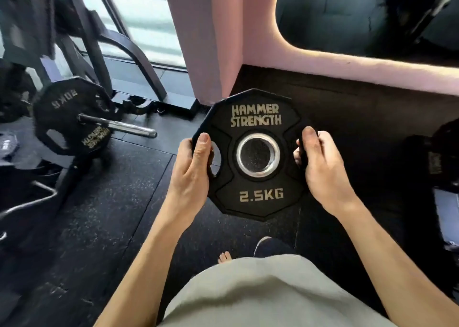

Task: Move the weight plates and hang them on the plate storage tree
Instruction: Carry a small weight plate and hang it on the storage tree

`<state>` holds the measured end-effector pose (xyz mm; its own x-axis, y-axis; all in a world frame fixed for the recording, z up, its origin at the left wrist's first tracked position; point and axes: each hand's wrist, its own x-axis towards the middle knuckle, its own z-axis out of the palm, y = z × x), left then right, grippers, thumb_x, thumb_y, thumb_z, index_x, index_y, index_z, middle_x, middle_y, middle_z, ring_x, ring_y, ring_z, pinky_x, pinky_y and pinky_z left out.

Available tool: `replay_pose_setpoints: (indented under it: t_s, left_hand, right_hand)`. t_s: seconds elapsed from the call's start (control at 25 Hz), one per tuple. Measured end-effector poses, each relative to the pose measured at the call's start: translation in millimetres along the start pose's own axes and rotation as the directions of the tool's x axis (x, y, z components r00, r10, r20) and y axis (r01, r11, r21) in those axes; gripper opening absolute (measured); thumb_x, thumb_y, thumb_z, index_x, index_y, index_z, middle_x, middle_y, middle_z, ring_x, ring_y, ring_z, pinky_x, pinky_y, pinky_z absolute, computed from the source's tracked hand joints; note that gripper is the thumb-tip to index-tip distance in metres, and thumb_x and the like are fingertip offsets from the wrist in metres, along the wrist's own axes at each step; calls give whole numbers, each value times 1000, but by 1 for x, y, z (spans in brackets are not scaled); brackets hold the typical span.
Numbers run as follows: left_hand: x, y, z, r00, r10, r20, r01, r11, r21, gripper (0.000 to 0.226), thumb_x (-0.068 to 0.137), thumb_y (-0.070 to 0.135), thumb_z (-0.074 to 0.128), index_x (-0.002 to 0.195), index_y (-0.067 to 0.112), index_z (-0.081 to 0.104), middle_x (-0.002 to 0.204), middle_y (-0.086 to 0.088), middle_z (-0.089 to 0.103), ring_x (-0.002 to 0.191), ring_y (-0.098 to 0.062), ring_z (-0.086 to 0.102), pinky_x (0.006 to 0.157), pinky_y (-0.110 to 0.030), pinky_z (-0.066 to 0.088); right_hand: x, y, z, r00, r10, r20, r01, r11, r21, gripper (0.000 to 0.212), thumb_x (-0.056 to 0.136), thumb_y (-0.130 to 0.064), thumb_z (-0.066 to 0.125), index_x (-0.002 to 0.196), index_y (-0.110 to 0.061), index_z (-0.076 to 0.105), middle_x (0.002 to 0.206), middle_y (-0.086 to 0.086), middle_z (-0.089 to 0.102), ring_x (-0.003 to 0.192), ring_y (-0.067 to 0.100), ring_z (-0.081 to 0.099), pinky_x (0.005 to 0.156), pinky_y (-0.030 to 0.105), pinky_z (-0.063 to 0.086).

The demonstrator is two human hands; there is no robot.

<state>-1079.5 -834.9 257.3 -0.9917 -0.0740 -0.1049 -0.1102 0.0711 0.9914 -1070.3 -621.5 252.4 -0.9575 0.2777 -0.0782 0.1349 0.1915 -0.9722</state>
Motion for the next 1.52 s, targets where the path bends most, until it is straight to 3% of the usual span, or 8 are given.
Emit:
replay_pose_setpoints:
  t_s: [0.28,0.52,0.68,0.88,1.08,1.16,1.28,1.52]
  left_hand:
    - [193,15,50,994,16,112,-16,1000,-1,37,100,49,42,90,14,49,84,-1,45,74,-8,44,67,-21,38]
    - [351,47,133,979,107,173,-109,994,-3,76,84,67,44,97,-8,47,83,-10,45,75,-21,41,67,-31,35]
    - [427,72,187,961,104,256,-108,994,1,51,95,56,43,88,5,48,81,-7,43,74,-17,41,69,-30,36]
    - [517,91,265,890,92,446,-73,996,-59,40,86,63,50,91,25,59,88,0,59,82,-14,56,80,-33,46]
    - [597,114,365,702,224,676,-221,971,-93,44,103,45,41,90,5,55,76,-2,57,70,-8,57,66,-17,45]
    - [627,125,404,637,194,746,-196,977,-87,42,101,46,42,95,8,60,86,-8,65,81,-12,65,75,-23,50]
    - [656,147,469,519,154,841,-138,986,-95,34,99,48,46,94,19,63,88,7,67,86,-4,65,79,-26,51]
    - [646,180,592,190,188,964,-158,974,-159,50,93,54,46,101,7,58,100,-16,62,97,-27,62,94,-43,50]
  right_hand:
    - [174,-10,13,992,-10,-122,9,1000,-10,31,101,-46,37,87,-21,50,70,-8,55,62,-4,52,63,10,44]
    - [332,-28,-18,979,-7,-203,5,1000,-7,29,102,-44,38,86,-23,51,67,-9,56,62,0,53,66,16,44]
    - [408,-39,-46,957,-2,-289,3,1000,4,32,102,-46,38,86,-22,52,72,-9,56,65,1,54,71,25,45]
    - [474,-46,-88,880,17,-475,-31,999,-22,28,101,-47,37,89,-25,51,78,-10,57,67,-9,55,70,15,44]
    - [534,-49,-129,710,14,-704,-60,997,-41,26,102,-45,37,94,-25,51,86,-12,56,72,-17,53,65,4,41]
    - [554,-52,-144,611,30,-791,-84,996,-27,26,102,-45,38,91,-24,50,85,-12,55,70,-17,53,64,3,40]
    - [573,-61,-168,434,37,-900,-115,993,-14,27,102,-42,38,95,-19,51,84,-12,54,68,-18,51,64,1,38]
    - [569,-79,-230,112,22,-993,-207,978,-1,26,103,-39,37,85,-22,47,77,-12,48,61,-20,48,59,0,35]
